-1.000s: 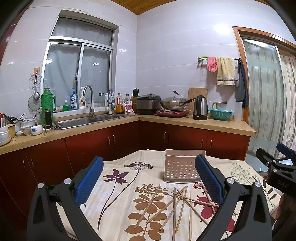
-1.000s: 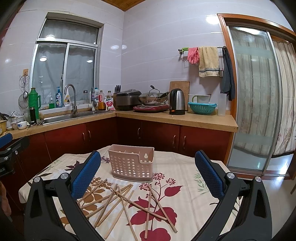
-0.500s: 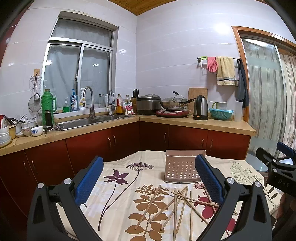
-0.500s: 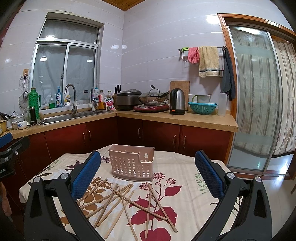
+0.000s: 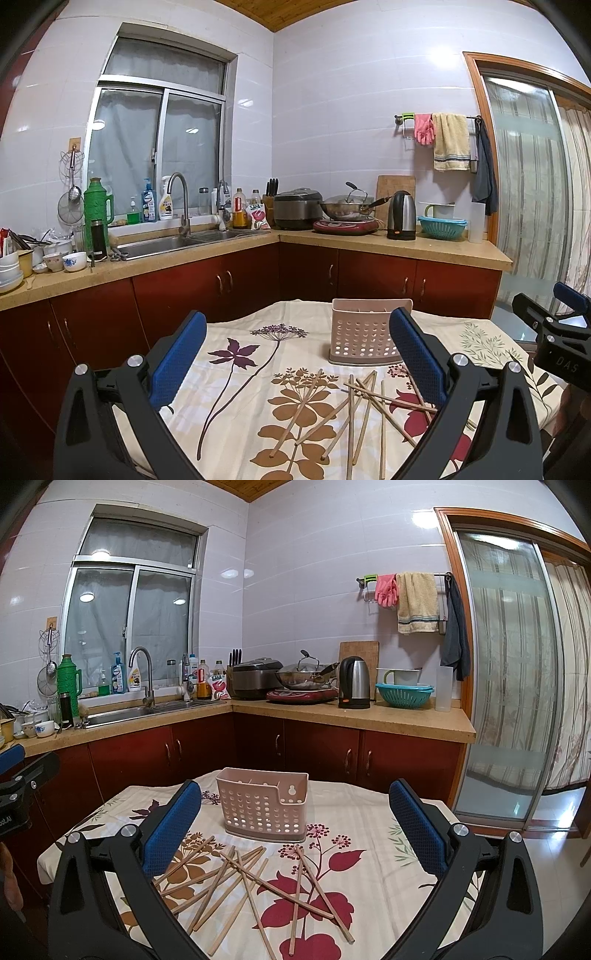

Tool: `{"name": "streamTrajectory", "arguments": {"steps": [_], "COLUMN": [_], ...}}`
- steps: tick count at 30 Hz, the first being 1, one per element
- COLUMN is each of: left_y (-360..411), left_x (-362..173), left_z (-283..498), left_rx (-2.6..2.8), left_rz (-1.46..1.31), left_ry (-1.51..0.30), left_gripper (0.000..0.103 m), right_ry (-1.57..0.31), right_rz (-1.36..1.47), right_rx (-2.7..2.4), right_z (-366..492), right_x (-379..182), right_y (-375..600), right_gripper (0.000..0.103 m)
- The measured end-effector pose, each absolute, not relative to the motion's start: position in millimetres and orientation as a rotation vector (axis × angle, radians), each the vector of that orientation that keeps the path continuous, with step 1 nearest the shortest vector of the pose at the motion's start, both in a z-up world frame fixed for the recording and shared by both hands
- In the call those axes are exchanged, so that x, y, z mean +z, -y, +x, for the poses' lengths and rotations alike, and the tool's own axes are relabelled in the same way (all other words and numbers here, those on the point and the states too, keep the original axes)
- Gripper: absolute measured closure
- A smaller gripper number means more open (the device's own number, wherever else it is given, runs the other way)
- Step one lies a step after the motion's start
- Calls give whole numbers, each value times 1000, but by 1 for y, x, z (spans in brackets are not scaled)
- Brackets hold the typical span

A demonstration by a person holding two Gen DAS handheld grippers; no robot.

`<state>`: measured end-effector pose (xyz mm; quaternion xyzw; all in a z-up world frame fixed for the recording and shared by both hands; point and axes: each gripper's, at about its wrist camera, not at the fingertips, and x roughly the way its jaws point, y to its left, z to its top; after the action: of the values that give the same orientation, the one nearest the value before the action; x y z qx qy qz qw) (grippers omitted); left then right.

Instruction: Organize utensils

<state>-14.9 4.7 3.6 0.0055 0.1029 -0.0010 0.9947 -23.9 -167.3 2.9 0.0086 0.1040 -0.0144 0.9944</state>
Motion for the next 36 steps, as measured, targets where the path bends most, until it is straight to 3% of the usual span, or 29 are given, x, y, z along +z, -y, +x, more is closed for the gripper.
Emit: {"name": "streamTrajectory", "arguments": {"steps": [25, 36], "left_y": [-6, -11], "left_x": [-6, -58], "left_z": [-8, 35], "left_rx": [1, 8], "left_rz": [15, 34], "left_ry": [-227, -353], "left_gripper": [6, 6], "right_ry": [-232, -372], "right_rz": [16, 12], "right_rx": [-23, 10], "right_z": [-22, 16], "right_x": [-3, -66], "right_y": [167, 181], "right_gripper": [4, 4]}}
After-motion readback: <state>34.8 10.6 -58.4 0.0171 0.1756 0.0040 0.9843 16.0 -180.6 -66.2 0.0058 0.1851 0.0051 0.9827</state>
